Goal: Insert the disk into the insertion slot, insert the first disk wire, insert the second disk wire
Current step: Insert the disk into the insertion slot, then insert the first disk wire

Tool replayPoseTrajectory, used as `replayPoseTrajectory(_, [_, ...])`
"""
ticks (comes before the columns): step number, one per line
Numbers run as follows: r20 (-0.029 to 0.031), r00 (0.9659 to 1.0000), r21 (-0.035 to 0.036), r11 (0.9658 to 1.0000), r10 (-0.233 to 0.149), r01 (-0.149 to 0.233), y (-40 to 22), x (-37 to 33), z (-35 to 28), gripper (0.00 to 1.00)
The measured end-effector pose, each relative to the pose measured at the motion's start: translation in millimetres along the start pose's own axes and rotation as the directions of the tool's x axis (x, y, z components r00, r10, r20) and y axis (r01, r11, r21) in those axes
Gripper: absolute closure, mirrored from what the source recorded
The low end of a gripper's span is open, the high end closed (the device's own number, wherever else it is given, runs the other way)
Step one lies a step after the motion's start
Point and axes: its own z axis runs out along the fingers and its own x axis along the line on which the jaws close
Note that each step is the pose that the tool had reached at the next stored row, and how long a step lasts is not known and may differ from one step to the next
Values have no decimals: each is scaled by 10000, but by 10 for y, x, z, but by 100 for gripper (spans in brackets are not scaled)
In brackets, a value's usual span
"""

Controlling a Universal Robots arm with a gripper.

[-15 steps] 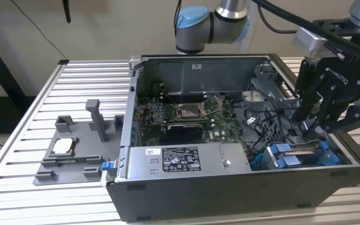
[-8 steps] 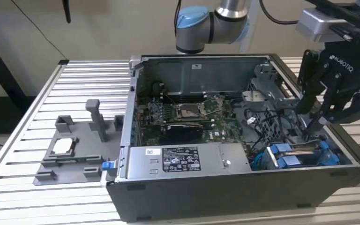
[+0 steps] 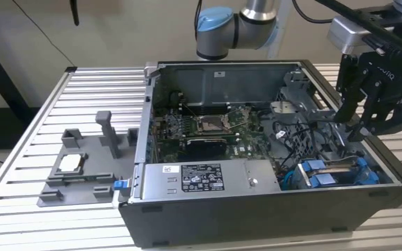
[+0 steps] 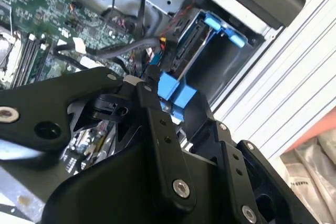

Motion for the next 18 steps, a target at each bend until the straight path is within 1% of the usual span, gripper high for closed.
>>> replayPoseTrajectory(1, [9, 10000, 180, 9998, -36, 36, 1, 0, 1, 53])
replayPoseTrajectory(2, [14, 10000, 329, 9994, -90, 90, 1, 0, 2, 53])
replayPoseTrajectory(3, [23, 9999, 412, 9990, -164, 163, 1, -1, 6, 53])
replayPoseTrajectory(4, [31, 9997, 471, 9986, -256, 255, 2, -2, 11, 53])
replayPoseTrajectory(5, [38, 9994, 514, 9981, -354, 351, 2, -3, 18, 53])
replayPoseTrajectory(6, [47, 9989, 541, 9974, -474, 470, 2, -5, 26, 53])
replayPoseTrajectory(8, [79, 9969, 551, 9955, -778, 773, 3, -5, 39, 53])
replayPoseTrajectory(10, [201, 9948, 567, 9935, -998, 985, 4, -5, 44, 53])
replayPoseTrajectory(11, [247, 9936, 575, 9925, -1098, 1082, 5, -4, 48, 53])
replayPoseTrajectory(12, [277, 9924, 582, 9913, -1195, 1178, 5, -4, 54, 53])
replayPoseTrajectory(14, [329, 9897, 604, 9887, -1395, 1373, 6, -4, 68, 53])
replayPoseTrajectory(16, [372, 9868, 643, 9858, -1575, 1549, 5, -3, 73, 53])
replayPoseTrajectory(17, [392, 9858, 655, 9849, -1632, 1605, 5, -4, 73, 53])
replayPoseTrajectory(18, [400, 9852, 658, 9843, -1667, 1639, 6, -5, 73, 56])
